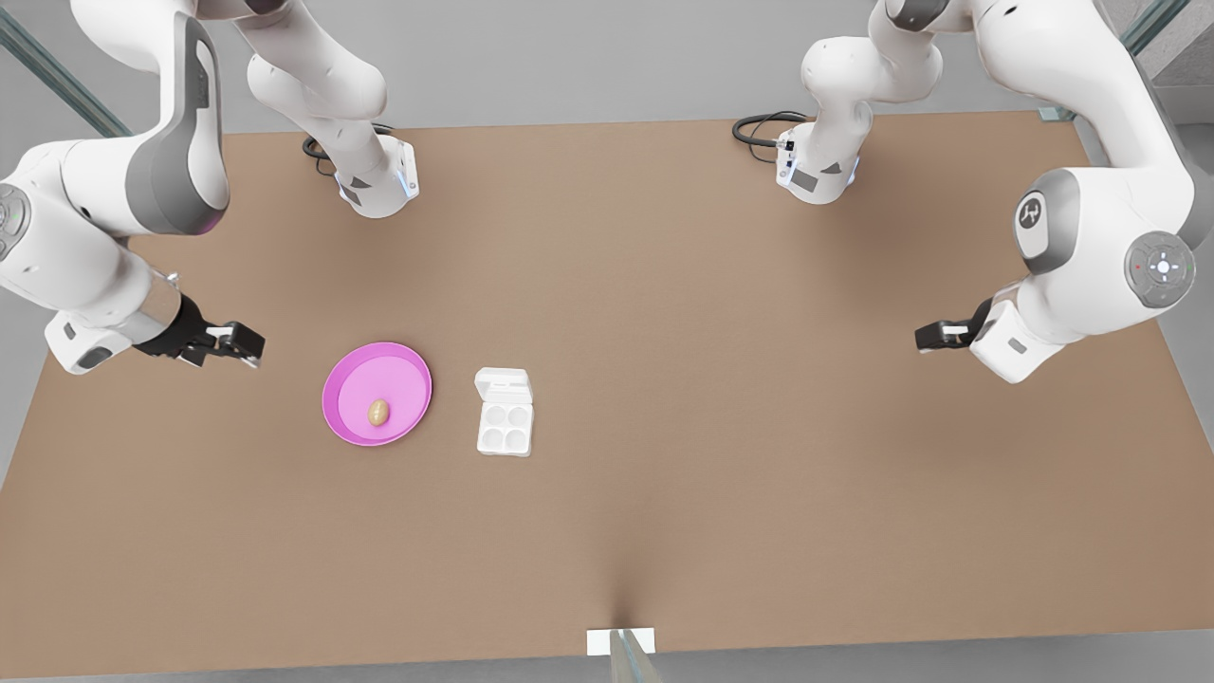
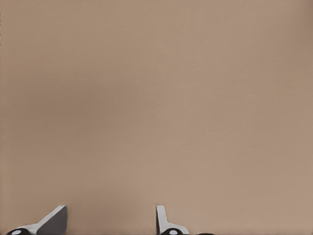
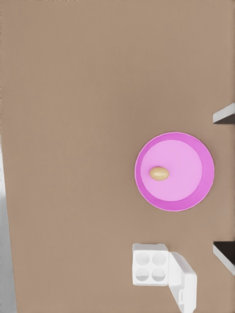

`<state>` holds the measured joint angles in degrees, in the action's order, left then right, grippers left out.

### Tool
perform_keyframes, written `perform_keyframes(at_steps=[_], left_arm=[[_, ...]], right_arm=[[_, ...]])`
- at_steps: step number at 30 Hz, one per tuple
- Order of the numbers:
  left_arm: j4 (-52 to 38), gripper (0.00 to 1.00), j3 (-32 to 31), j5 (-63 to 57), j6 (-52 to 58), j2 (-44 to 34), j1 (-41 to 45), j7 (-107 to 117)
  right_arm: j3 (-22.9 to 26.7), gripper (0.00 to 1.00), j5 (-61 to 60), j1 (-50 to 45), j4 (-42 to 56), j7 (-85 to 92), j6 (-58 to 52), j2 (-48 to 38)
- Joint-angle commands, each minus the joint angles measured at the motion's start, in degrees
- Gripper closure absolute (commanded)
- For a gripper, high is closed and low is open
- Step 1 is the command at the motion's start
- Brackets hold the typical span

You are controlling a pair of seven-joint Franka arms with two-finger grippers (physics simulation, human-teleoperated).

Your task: Pack egg into the box and close the box lid

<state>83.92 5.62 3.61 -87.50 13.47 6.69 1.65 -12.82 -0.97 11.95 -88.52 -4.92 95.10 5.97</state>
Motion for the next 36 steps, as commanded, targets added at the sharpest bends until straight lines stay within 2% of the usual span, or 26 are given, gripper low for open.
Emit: perform_keyframes(at_steps=[1,7,9,11,12,14,15,16,18,19,20,21,22,23,26,28,31,36], left_arm=[[0.0,0.00,0.0,-0.1,0.0,0.0,0.0,-0.1],[-0.4,0.00,-0.1,0.3,6.5,1.0,-0.1,0.2],[-0.6,0.00,-0.1,0.2,6.3,0.8,-0.1,0.0],[-0.5,0.00,-0.1,0.3,5.8,1.3,-0.1,0.0],[-0.8,0.00,-0.1,0.3,5.6,2.0,-0.1,0.0],[-0.8,0.00,-0.1,0.3,5.8,1.8,-0.1,0.0],[-0.8,0.00,-0.1,0.3,5.8,1.7,-0.1,0.0],[-0.8,0.00,-0.1,0.3,5.8,1.8,-0.1,0.0],[-0.8,0.00,-0.1,0.3,6.0,1.6,-0.1,0.0],[-0.8,0.00,-0.1,0.4,6.3,1.5,-0.1,0.1],[-0.8,0.00,-0.1,0.4,6.5,1.3,-0.1,0.1],[-0.8,0.00,-0.1,0.3,6.5,1.3,-0.1,0.1],[-0.8,0.00,-0.1,0.4,6.5,1.3,-0.1,0.0],[-0.8,0.00,-0.1,0.4,6.6,0.9,-0.1,0.0],[-0.8,0.00,-0.1,0.4,7.4,1.0,-0.1,0.1],[-0.8,0.00,-0.1,0.4,7.4,0.9,-0.1,0.1],[-0.7,0.00,-0.3,0.4,8.0,0.9,-0.1,0.1],[-0.7,0.00,-0.4,0.5,8.6,1.2,-0.1,0.1]], right_arm=[[0.0,0.00,0.0,-0.1,0.0,0.0,0.0,0.0],[-0.6,0.00,0.0,-0.5,0.3,-1.4,0.8,0.1],[-7.2,0.00,1.5,-0.6,0.8,-16.1,2.1,0.4],[-18.4,0.00,11.1,-0.6,0.5,-38.6,5.4,2.5],[-21.2,0.00,21.3,-5.5,1.5,-43.2,5.8,10.5],[-21.4,0.00,21.1,-8.1,1.2,-41.6,8.0,13.9],[-21.3,0.00,23.1,-10.7,-3.0,-48.6,14.1,13.5],[-21.4,0.00,30.8,-13.1,-9.1,-60.3,21.9,13.3],[-18.6,0.00,39.1,-12.6,-25.7,-64.9,40.3,6.1],[-12.1,0.00,44.1,-13.9,-34.6,-64.9,49.7,1.6],[-5.5,0.00,52.1,-16.1,-37.8,-64.9,55.9,1.1],[3.9,0.00,59.6,-21.1,-41.2,-64.8,64.1,0.9],[8.8,0.00,64.9,-23.5,-42.3,-65.0,68.4,1.2],[11.0,0.00,71.1,-23.5,-43.6,-68.5,72.9,1.4],[11.0,0.00,106.0,-22.8,-43.2,-100.9,72.8,3.1],[11.0,0.00,108.4,-21.4,-42.3,-112.0,73.6,5.1],[11.1,0.00,108.5,-16.7,-40.8,-113.0,79.7,7.3],[11.1,0.00,115.3,-15.6,-41.4,-113.0,78.4,8.4]])
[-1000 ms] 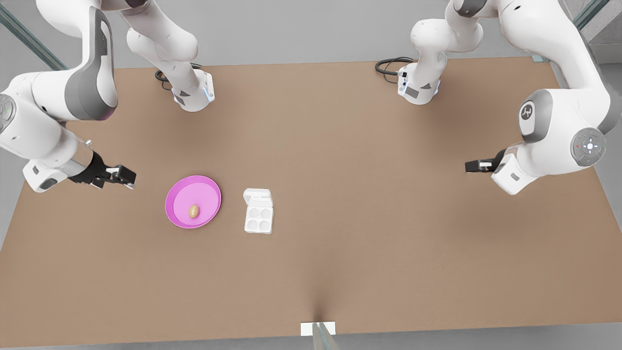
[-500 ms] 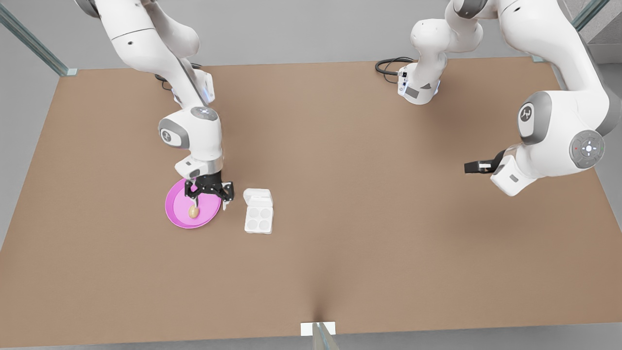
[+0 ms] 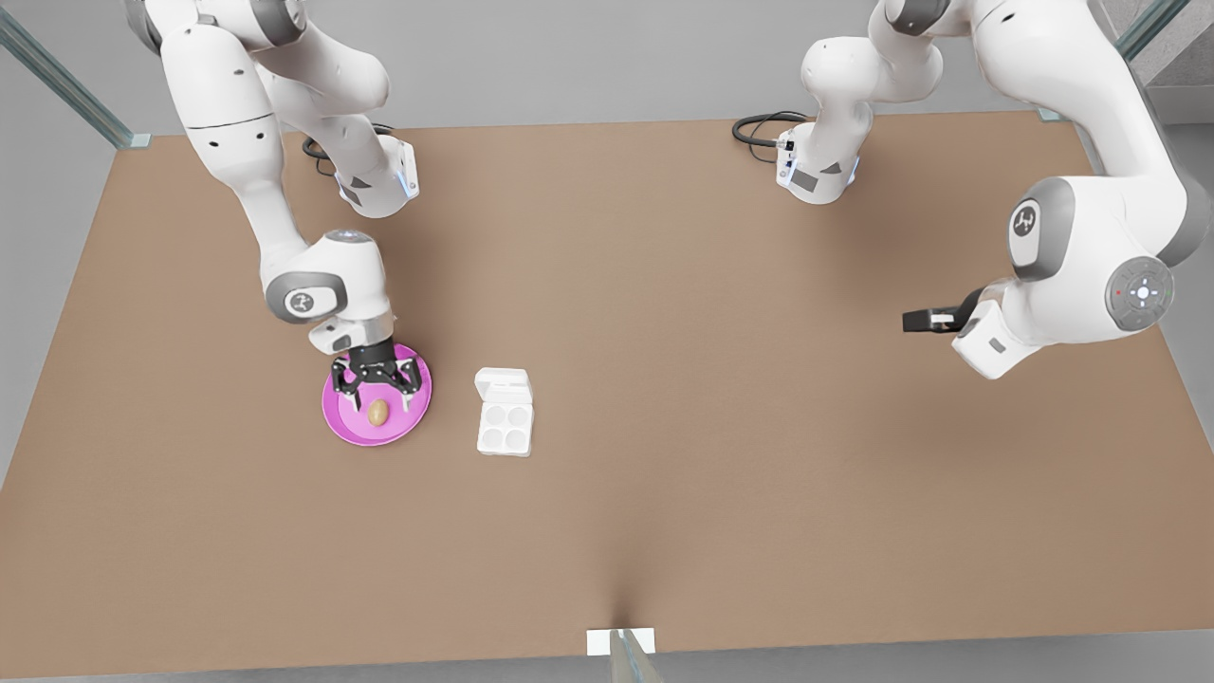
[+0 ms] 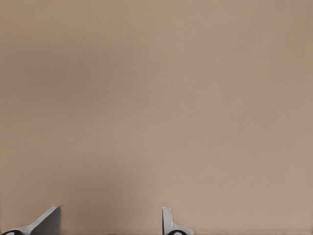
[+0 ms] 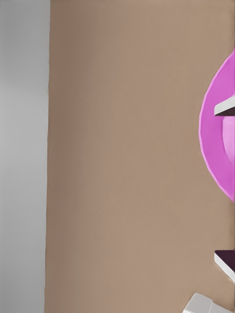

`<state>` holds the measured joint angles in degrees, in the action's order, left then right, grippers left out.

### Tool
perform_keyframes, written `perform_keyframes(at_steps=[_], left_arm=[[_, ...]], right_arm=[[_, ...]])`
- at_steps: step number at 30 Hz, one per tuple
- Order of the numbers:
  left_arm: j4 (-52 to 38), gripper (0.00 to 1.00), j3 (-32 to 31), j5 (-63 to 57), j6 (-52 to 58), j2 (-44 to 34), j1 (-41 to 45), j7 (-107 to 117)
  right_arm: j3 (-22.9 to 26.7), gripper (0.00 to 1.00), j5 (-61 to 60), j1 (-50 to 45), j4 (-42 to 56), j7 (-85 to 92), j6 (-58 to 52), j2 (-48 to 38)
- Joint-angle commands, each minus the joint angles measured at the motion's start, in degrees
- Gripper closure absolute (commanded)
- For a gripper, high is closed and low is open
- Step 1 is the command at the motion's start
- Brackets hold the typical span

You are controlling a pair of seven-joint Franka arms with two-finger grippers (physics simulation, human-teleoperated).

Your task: Pack egg into the box and close the box lid

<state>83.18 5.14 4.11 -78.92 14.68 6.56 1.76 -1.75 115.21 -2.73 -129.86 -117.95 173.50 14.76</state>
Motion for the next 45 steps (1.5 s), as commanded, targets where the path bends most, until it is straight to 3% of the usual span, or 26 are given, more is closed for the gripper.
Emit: perform_keyframes(at_steps=[1,5,8,9,16,19,35,38,41,45], left_arm=[[0.0,0.00,0.0,0.0,0.0,0.0,0.0,0.0],[0.0,0.00,-0.6,0.1,-0.4,0.4,0.1,-0.1],[0.0,0.00,-0.6,0.1,-0.4,0.3,0.1,-0.1],[0.0,0.00,-0.6,0.1,-0.4,0.4,0.1,-0.1],[0.0,0.00,-0.6,0.1,-0.6,0.7,0.1,-0.2],[0.0,0.00,-0.6,0.0,-0.2,0.6,0.1,-0.2],[0.0,0.00,-0.6,0.0,0.0,0.6,0.1,-0.3],[0.0,0.00,-0.6,0.0,0.0,0.6,0.1,-0.3],[0.0,0.00,-0.6,0.0,0.0,0.6,0.1,-0.3],[0.0,0.00,-0.6,0.0,0.0,0.6,0.1,-0.3]], right_arm=[[0.0,0.00,0.5,0.6,0.0,0.0,0.0,0.4],[-0.7,0.00,2.0,2.8,0.0,-1.1,0.0,2.6],[-7.2,0.00,1.4,2.3,1.0,-1.3,-13.4,5.5],[-7.3,0.00,1.5,2.3,0.9,-1.1,-14.2,6.1],[-6.9,0.00,3.2,7.8,1.2,-5.0,-6.4,9.1],[-6.9,0.00,9.3,8.0,1.2,-9.4,-6.6,10.4],[-7.4,0.01,9.7,9.2,1.8,-10.8,-6.1,11.9],[-7.4,0.10,9.6,9.9,1.8,-11.1,-5.3,12.1],[-7.4,0.30,9.3,9.4,1.8,-11.1,-5.4,12.3],[-7.4,0.31,9.2,9.2,1.9,-11.1,-5.3,12.3]])
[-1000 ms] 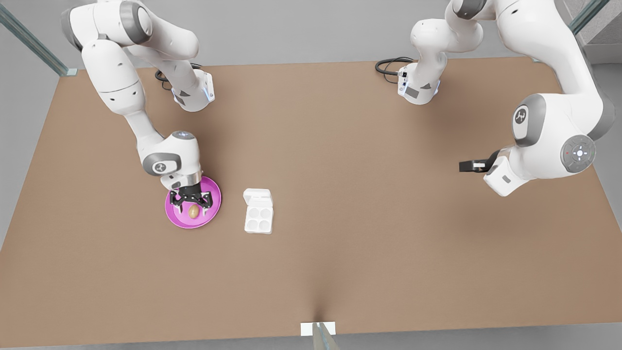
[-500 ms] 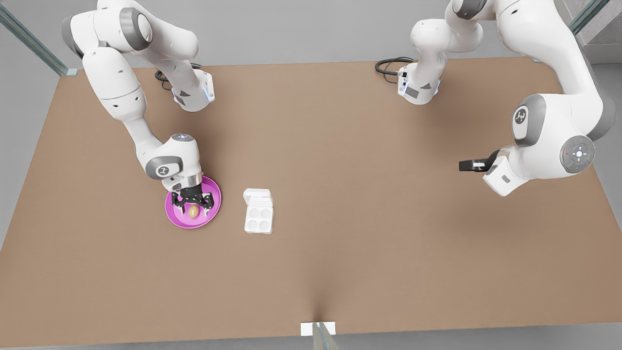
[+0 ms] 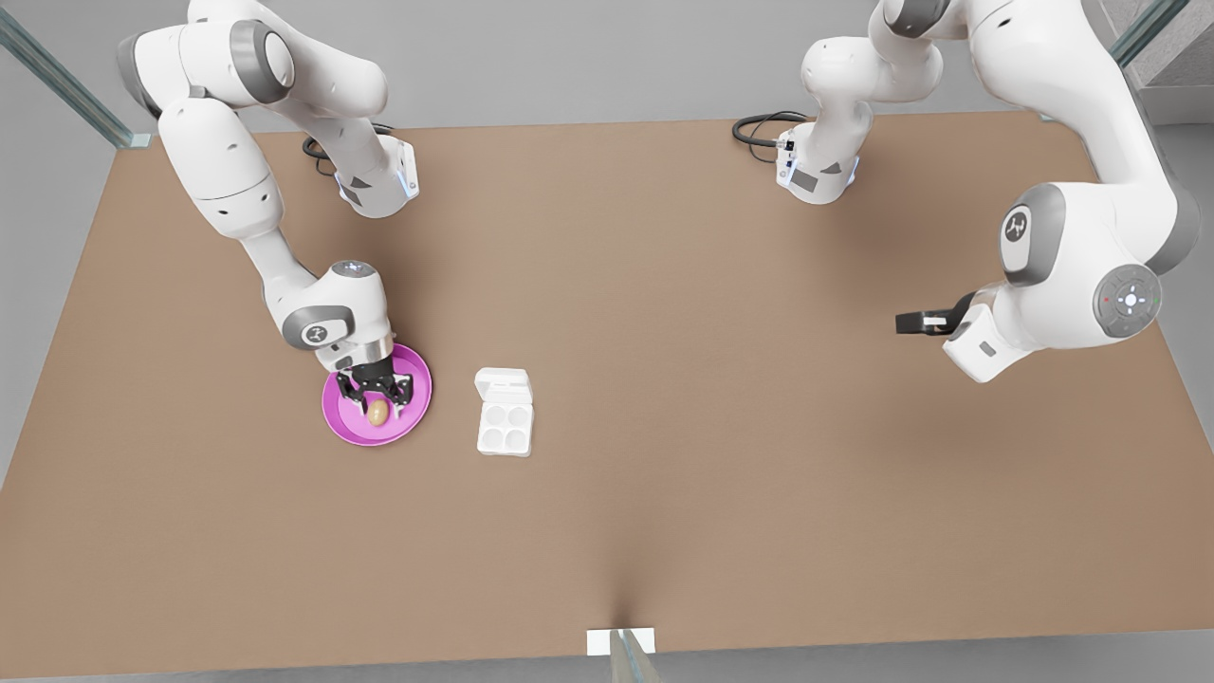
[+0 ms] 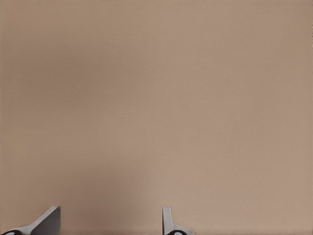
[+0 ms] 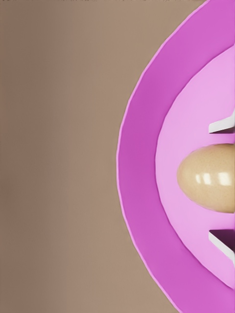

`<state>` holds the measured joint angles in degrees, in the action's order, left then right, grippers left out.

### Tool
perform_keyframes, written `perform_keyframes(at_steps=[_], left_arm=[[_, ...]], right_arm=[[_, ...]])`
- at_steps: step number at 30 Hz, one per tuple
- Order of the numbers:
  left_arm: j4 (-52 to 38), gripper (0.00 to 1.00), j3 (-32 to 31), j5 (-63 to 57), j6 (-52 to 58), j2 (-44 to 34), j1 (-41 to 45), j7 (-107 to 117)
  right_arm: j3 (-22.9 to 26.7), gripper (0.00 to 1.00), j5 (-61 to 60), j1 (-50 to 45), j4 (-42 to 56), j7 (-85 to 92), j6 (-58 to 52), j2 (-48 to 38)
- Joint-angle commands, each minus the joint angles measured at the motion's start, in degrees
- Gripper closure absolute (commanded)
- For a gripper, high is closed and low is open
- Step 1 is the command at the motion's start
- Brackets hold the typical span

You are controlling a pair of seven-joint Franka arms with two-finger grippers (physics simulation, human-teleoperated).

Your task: Pack egg into the box and close the box lid

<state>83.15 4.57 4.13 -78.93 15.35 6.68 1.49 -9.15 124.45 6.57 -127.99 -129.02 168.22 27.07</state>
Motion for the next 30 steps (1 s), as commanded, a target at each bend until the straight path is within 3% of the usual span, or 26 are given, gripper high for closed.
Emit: perform_keyframes(at_steps=[1,12,22,30], left_arm=[[0.0,0.00,0.0,0.0,0.0,-0.1,0.0,0.0],[0.0,0.00,0.0,0.1,0.0,-0.1,0.0,0.1],[0.0,0.00,0.0,0.1,0.0,-0.1,0.0,0.0],[0.0,0.00,-0.1,0.0,0.1,-0.2,0.1,0.0]], right_arm=[[0.0,0.31,0.0,0.0,0.0,0.0,0.0,0.0],[0.0,0.35,0.2,0.4,0.5,0.0,0.4,0.0],[0.0,0.47,0.2,0.4,0.4,0.0,0.4,0.0],[-1.3,0.47,-0.9,0.5,0.8,-0.2,0.4,-1.0]])
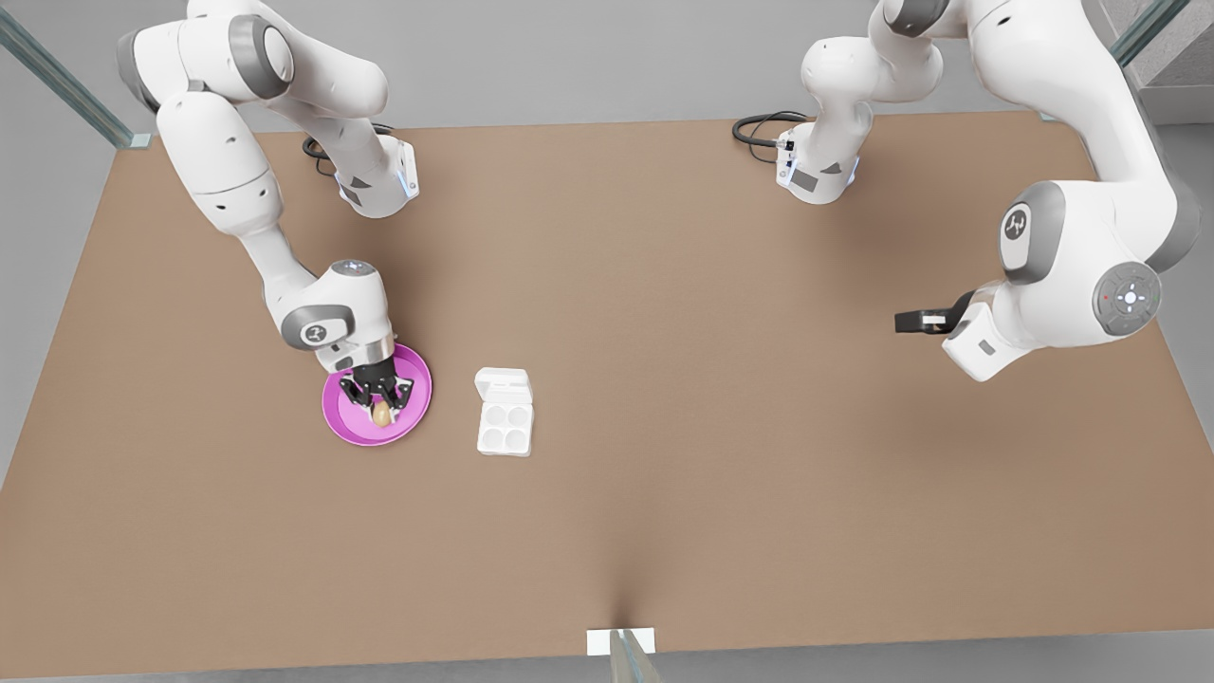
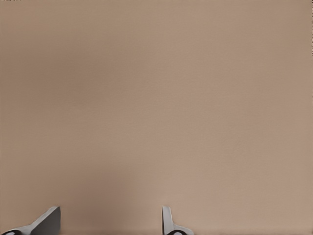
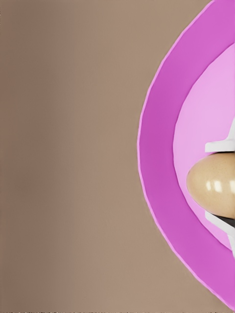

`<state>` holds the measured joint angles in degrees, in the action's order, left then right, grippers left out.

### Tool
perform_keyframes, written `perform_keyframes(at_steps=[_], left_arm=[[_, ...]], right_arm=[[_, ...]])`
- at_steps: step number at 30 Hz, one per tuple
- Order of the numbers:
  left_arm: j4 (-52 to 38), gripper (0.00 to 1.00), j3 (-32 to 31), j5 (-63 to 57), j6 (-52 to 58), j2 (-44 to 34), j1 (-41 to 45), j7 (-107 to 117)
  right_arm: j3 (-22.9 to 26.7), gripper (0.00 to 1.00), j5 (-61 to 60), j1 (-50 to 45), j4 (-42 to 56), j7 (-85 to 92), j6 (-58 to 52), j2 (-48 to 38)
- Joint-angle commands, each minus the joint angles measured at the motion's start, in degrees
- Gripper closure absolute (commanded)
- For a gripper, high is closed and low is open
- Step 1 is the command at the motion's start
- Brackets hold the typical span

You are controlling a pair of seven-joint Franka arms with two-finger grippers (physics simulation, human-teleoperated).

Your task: Pack egg into the box and close the box lid

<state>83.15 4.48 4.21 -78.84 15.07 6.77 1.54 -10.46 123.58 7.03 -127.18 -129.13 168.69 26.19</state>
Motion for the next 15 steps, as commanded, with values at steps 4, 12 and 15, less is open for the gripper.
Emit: perform_keyframes(at_steps=[4,12,15], left_arm=[[0.0,0.00,0.0,0.0,0.0,0.0,0.0,0.0],[0.0,0.00,0.0,0.0,-0.1,0.2,0.1,0.0],[-0.1,0.00,0.0,-0.1,-0.1,0.0,0.1,0.0]], right_arm=[[-2.1,0.48,-6.7,-0.4,0.7,1.1,-0.2,-1.8],[-17.5,0.50,-64.4,0.5,4.9,40.4,-20.1,-5.2],[-21.4,0.50,-83.1,-0.3,14.1,52.5,-29.6,-4.3]])
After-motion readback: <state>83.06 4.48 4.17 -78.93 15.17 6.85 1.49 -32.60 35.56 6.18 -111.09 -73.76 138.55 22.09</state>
